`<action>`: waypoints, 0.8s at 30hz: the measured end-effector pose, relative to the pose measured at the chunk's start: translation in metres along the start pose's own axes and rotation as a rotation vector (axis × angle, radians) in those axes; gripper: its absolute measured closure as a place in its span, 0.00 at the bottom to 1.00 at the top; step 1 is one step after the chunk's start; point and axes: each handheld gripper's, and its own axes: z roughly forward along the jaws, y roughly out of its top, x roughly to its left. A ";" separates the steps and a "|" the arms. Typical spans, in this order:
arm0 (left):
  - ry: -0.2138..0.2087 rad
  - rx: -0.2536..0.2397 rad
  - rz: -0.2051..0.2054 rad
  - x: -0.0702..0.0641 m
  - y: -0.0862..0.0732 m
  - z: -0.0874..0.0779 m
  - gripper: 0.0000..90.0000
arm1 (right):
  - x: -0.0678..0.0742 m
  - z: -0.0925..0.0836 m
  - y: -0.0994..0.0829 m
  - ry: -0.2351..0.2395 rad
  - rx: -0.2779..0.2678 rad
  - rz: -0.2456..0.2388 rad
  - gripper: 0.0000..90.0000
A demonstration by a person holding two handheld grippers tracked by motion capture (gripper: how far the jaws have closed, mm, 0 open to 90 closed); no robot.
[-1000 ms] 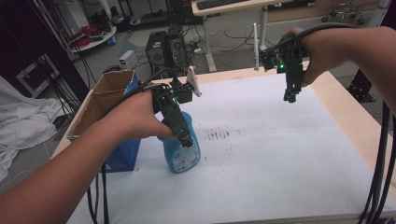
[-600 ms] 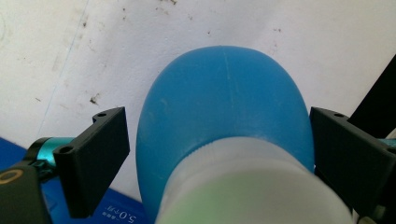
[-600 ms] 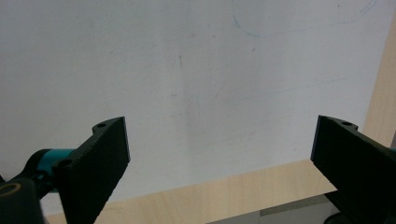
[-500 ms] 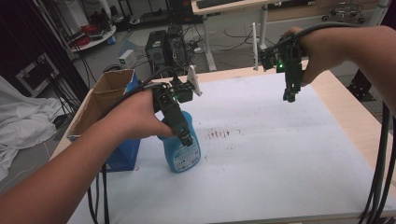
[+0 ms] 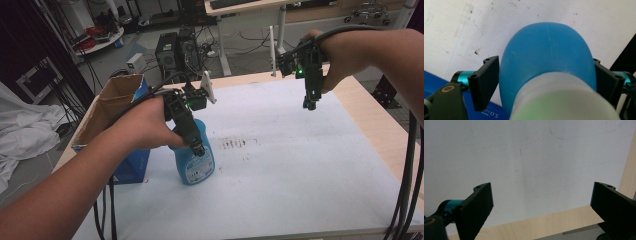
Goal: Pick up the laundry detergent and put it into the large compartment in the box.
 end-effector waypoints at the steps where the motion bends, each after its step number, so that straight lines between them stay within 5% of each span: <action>1: 0.002 0.000 0.001 0.000 0.000 0.000 0.22 | 0.000 0.000 0.000 0.000 0.001 0.000 0.04; 24: 0.009 0.001 0.001 -0.002 0.002 -0.001 0.32 | -0.001 0.003 -0.002 0.006 -0.003 0.005 0.04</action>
